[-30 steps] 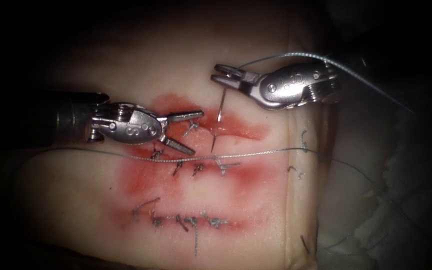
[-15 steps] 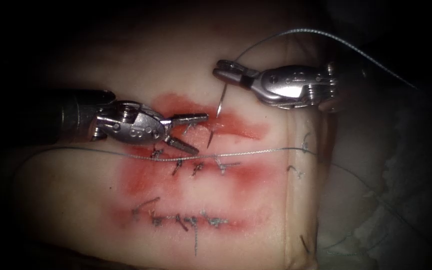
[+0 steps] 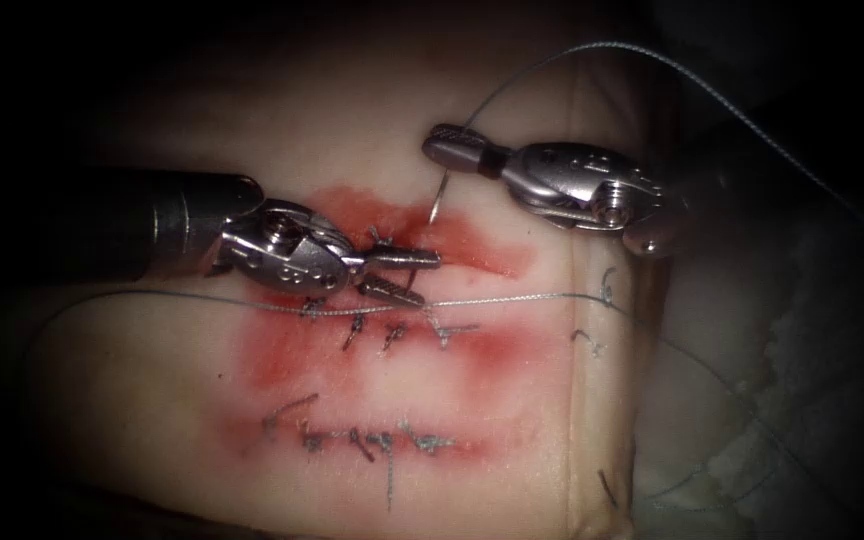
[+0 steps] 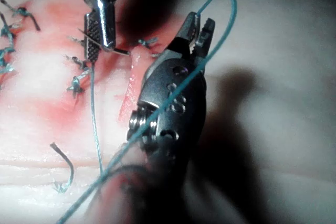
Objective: Wound Closure
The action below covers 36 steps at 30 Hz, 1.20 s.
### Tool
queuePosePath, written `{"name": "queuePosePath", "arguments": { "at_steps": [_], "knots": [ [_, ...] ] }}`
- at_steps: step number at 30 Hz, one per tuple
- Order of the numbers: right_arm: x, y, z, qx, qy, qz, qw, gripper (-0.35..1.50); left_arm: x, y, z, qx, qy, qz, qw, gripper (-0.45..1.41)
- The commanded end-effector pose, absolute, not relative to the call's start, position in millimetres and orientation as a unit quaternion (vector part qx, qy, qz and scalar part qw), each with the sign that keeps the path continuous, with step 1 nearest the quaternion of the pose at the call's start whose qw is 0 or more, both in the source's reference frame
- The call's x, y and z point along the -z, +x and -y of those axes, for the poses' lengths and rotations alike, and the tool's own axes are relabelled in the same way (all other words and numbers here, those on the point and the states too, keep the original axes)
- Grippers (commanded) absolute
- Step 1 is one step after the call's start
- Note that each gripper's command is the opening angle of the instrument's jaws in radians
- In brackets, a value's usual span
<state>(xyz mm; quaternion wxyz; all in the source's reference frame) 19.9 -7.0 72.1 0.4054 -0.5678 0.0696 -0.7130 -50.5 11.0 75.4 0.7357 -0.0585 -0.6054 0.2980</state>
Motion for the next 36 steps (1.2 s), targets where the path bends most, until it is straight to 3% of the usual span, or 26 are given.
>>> {"name": "queuePosePath", "arguments": {
  "at_steps": [1, 3, 6, 8, 9, 10, 11, 13, 14, 15, 22, 32, 36],
  "knots": [
    [-72.4, 20.7, 7.1, 0.712, -0.569, -0.070, 0.405, -0.35, -75.8, -51.3, -11.5, -0.301, -0.061, 0.605, 0.734, 0.20],
    [-72.4, 20.7, 7.2, 0.712, -0.569, -0.070, 0.405, -0.35, -75.8, -51.4, -11.6, -0.300, -0.062, 0.607, 0.733, -0.11],
    [-72.4, 20.7, 7.2, 0.712, -0.569, -0.070, 0.405, -0.35, -75.9, -51.4, -11.7, -0.293, -0.057, 0.608, 0.736, -0.25],
    [-72.2, 20.7, 7.4, 0.712, -0.570, -0.071, 0.404, -0.35, -76.1, -51.2, -12.1, -0.290, -0.058, 0.607, 0.738, -0.45],
    [-72.2, 20.7, 7.5, 0.715, -0.570, -0.069, 0.399, -0.35, -76.2, -51.2, -12.2, -0.281, -0.051, 0.608, 0.741, -0.45],
    [-72.1, 20.8, 7.5, 0.727, -0.570, -0.050, 0.379, -0.08, -76.2, -51.2, -12.2, -0.276, -0.048, 0.609, 0.742, -0.45],
    [-72.0, 20.8, 7.6, 0.738, -0.571, -0.034, 0.358, 0.42, -76.2, -51.2, -12.2, -0.268, -0.043, 0.611, 0.744, -0.45],
    [-71.9, 20.8, 7.8, 0.764, -0.569, 0.005, 0.304, 1.16, -76.1, -51.2, -12.1, -0.253, -0.034, 0.614, 0.747, -0.45],
    [-71.9, 20.8, 7.8, 0.764, -0.569, 0.005, 0.304, 1.16, -76.1, -51.2, -12.1, -0.253, -0.034, 0.614, 0.747, -0.45],
    [-71.7, 20.8, 8.0, 0.787, -0.566, 0.052, 0.240, 1.35, -76.1, -51.3, -12.0, -0.217, -0.013, 0.621, 0.753, -0.45],
    [-70.9, 20.4, 8.6, 0.820, -0.545, 0.152, 0.089, 1.41, -75.7, -51.4, -11.5, -0.050, 0.108, 0.645, 0.755, -0.45],
    [-69.6, 17.7, 7.8, 0.824, -0.534, 0.186, 0.028, 1.40, -72.9, -51.7, -11.8, 0.177, 0.281, 0.629, 0.703, -0.45],
    [-69.8, 15.2, 7.5, 0.825, -0.526, 0.207, -0.008, 1.26, -70.1, -50.9, -12.9, 0.427, 0.432, 0.523, 0.598, -0.45]
  ]
}}
